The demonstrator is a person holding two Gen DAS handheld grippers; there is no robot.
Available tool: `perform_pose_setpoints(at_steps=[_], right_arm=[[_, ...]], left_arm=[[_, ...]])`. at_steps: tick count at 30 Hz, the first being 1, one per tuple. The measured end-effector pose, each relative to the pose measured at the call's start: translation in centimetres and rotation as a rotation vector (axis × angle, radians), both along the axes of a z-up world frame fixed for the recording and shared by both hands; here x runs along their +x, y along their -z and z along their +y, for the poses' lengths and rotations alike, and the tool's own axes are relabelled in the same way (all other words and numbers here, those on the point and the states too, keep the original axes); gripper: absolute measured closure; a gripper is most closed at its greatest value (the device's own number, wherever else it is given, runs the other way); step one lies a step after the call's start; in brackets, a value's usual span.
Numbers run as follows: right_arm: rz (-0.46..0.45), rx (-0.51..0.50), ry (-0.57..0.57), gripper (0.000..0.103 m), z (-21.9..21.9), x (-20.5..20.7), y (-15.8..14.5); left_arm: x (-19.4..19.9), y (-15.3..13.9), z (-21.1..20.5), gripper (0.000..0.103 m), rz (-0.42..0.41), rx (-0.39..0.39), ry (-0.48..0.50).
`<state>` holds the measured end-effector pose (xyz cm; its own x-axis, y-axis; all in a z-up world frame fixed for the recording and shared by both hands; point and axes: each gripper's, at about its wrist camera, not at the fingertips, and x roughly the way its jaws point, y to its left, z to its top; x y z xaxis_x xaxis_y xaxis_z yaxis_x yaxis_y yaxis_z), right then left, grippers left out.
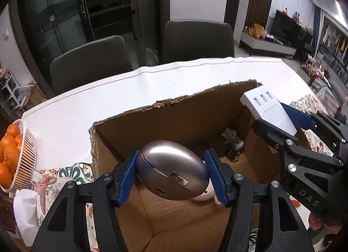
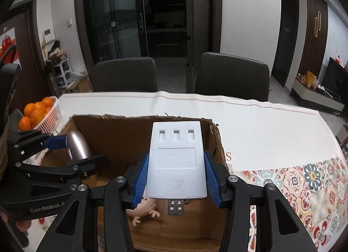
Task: Organize rigid objects
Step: 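Open both grippers to drop the silver device and charger into the box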
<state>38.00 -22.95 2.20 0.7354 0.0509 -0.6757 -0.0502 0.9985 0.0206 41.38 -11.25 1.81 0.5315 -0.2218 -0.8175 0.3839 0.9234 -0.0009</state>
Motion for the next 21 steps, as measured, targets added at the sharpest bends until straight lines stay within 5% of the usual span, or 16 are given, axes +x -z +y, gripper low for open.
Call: perform_pose_setpoints(at_steps=[4,21], right_arm=[[0.017,0.011,-0.004,0.049,-0.4,-0.1,0.1],[-0.076,0.018,0.093,0.04,-0.2,-5.2,-2.8]], left_arm=[[-0.6,-0.5,-0.2,0.034,-0.025,-0.001,-0.01],[-6.2,-3.0,3.3,0.027,-0.133,-0.051,-0.089]])
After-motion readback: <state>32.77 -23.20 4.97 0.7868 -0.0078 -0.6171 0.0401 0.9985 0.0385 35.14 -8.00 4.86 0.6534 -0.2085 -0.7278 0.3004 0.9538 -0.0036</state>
